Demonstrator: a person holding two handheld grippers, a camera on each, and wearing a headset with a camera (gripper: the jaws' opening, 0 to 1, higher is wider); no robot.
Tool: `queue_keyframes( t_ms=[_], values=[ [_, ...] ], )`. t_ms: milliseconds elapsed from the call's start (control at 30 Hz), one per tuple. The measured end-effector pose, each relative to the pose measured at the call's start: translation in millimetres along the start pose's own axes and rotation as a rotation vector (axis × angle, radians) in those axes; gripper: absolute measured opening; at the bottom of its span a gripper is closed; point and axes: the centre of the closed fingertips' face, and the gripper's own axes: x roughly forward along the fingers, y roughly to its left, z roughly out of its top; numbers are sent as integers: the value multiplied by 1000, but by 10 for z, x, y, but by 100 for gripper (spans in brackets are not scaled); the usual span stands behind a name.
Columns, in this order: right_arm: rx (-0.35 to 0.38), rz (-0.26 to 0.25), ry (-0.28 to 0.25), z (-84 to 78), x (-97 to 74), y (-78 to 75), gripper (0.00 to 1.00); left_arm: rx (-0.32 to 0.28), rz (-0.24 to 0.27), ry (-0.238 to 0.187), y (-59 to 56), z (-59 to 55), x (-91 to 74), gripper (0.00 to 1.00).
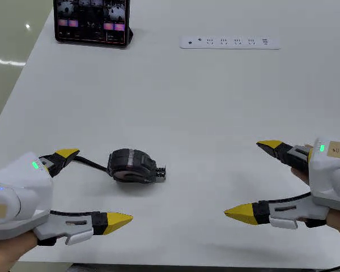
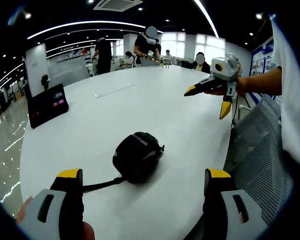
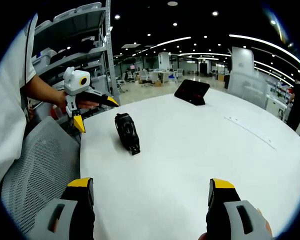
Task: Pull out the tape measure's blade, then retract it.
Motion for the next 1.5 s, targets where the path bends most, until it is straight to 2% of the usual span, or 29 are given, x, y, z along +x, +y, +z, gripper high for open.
queue_keyframes(
  t_ms=[333, 467, 933, 1433, 1467, 1500],
  values=[
    [9, -5, 2, -89, -88, 5, 98, 2, -31, 16, -28, -55, -17, 99],
    [10, -8, 3, -115, -111, 0, 98, -21, -46, 9, -29, -47, -20, 99],
    [25, -14, 7, -129, -168, -23, 99, -14, -47, 6, -13, -30, -29, 99],
    [32, -12, 8, -148, -208, -5, 98, -24, -59, 14, -18, -63, -42, 99],
    [32, -11, 9, -150, -209, -4, 98, -21, -62, 22, -28, -77, -40, 99],
    [32, -12, 10, -153, -212, -5, 98, 7, -55, 33, -20, -98, -36, 99]
  ],
)
